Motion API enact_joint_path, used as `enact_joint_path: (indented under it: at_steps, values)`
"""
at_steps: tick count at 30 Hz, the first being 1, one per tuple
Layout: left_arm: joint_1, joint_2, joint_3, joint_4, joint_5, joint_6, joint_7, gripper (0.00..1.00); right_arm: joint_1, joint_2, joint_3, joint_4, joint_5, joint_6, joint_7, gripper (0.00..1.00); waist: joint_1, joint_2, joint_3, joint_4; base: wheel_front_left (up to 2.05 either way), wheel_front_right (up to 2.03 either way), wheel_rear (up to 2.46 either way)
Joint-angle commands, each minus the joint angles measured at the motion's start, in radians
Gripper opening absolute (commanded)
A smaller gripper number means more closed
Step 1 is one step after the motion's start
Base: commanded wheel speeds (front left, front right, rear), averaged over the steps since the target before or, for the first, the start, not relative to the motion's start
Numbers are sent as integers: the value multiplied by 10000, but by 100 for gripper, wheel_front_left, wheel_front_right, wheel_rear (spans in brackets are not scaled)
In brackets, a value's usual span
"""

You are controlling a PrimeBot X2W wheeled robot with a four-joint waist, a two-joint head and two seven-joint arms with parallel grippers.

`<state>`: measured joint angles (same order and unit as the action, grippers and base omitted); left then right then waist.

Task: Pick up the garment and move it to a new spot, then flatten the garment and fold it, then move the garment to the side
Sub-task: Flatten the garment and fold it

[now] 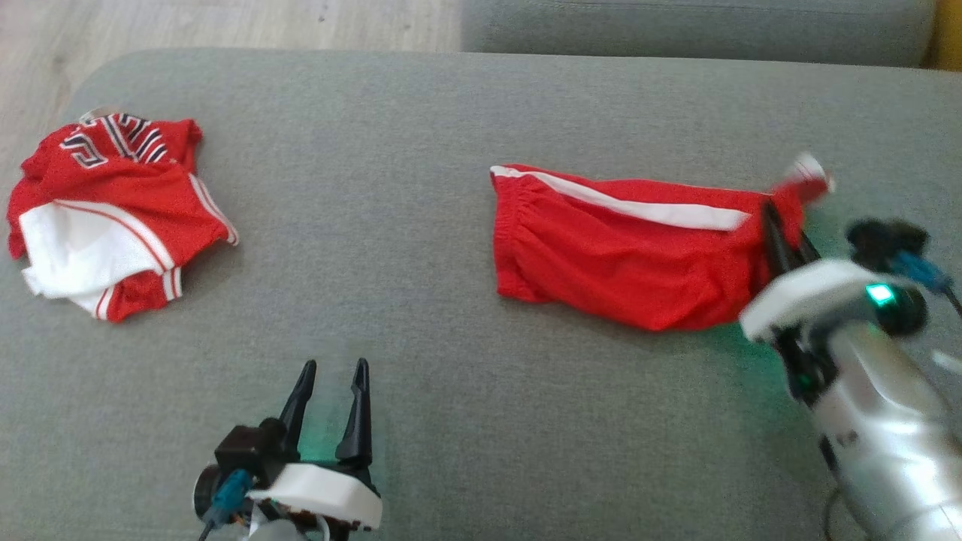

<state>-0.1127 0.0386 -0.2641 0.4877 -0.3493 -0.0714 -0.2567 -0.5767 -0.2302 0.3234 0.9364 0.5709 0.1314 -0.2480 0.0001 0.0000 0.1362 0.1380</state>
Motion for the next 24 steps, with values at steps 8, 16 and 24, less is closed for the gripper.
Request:
enact_joint_path:
  at_steps: [8, 16, 24]
  values:
    - [-433, 116, 34, -240, -102, -56, -51, 100, -1227, 1274, 2520, -1332, -240, -7, 158, 0, -1, 0, 29, 864, 0, 0, 0]
    - [-375, 116, -18, -48, -185, -114, -51, 100, -940, 1780, 4054, -471, 277, -7, 306, 100, -1, 0, -55, 1559, 0, 0, 0]
    - [-418, 116, 616, -93, 302, -52, -51, 100, -458, 1797, 4554, -984, 1166, -7, -104, 100, -1, 0, -231, 887, 0, 0, 0]
